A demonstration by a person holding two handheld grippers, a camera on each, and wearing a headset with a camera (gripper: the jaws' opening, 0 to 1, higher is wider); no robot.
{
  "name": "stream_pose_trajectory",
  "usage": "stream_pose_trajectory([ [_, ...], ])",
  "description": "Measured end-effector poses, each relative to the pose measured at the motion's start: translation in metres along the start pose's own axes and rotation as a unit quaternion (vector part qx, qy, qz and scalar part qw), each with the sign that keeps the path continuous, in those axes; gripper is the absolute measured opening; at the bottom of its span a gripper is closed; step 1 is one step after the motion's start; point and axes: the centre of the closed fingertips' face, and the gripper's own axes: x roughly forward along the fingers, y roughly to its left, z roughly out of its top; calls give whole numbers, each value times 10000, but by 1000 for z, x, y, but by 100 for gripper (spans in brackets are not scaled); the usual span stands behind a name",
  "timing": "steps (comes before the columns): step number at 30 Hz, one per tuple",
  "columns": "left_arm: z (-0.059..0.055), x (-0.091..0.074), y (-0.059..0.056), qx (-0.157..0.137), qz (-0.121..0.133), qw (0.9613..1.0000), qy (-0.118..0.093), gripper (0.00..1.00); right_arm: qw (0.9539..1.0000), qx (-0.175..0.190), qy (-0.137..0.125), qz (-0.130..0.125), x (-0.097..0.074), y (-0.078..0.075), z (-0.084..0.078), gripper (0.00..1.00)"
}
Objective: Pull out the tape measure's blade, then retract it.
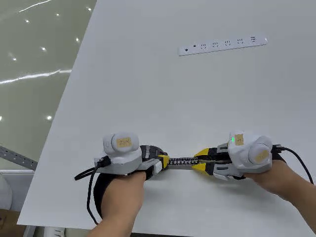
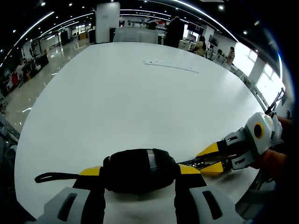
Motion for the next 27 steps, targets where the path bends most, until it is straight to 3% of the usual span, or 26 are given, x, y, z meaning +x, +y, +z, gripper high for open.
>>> stream_pose_trajectory([
  [27,0,0,0,-72,-37,10000,20,57,9997,72,-182,140,23,2,11,11],
])
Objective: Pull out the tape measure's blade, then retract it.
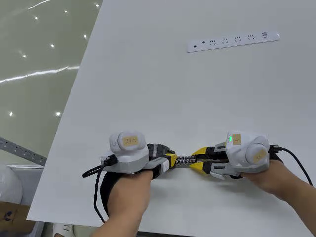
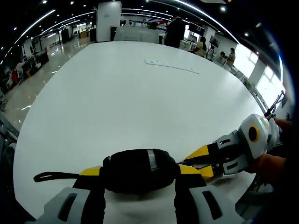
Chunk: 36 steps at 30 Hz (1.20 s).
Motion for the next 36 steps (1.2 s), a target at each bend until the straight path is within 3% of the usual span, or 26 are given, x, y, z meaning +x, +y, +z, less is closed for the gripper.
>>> stream_pose_trajectory([
  [16,1,1,1,-34,42,10000,-35,58,9995,-267,129,-74,3,1,-1,12],
  [20,0,0,0,-41,86,9999,-125,59,9994,-296,145,-107,3,0,-1,12],
  [36,0,1,1,-7,142,9998,134,56,9986,-496,152,-62,4,0,0,12],
])
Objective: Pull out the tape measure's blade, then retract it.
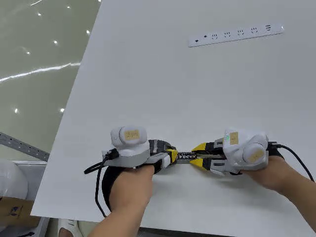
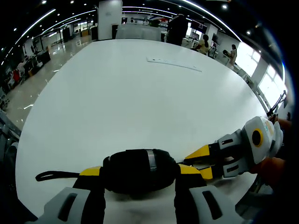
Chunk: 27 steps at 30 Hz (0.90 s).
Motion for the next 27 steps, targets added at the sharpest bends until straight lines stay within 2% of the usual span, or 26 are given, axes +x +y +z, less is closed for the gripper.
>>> stream_pose_trajectory([
  [11,0,0,1,-53,-34,10000,2,56,10000,-5,-78,34,13,1,7,12],
  [14,0,0,1,-92,-62,9999,45,56,10000,-40,-46,46,15,1,8,12],
  [18,0,0,1,-92,-29,9999,-36,57,9999,-57,-59,90,18,0,9,11],
  [27,1,0,3,-111,-24,9999,-30,57,9998,-151,36,111,26,0,11,11],
])
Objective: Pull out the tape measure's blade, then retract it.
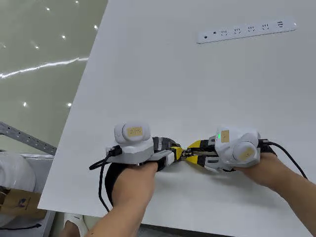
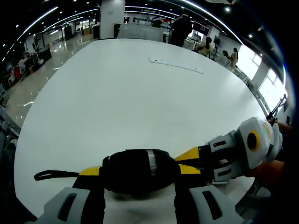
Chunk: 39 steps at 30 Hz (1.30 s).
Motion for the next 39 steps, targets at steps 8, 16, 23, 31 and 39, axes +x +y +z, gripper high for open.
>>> stream_pose_trajectory([
  [8,1,0,2,-49,-36,10000,-24,57,10000,34,-7,-47,0,0,0,11],
  [16,1,-1,3,-57,-96,9999,-41,58,10000,24,62,-47,-1,0,-1,13],
  [23,0,-2,3,-108,-176,9998,-31,59,9998,-40,181,-103,-1,1,-2,14],
  [31,0,-3,3,-97,-303,9995,-29,59,9996,14,249,-89,-4,2,-3,15],
  [39,5,-8,4,10,-450,9989,-162,59,9994,173,278,-147,-9,1,-2,22],
])
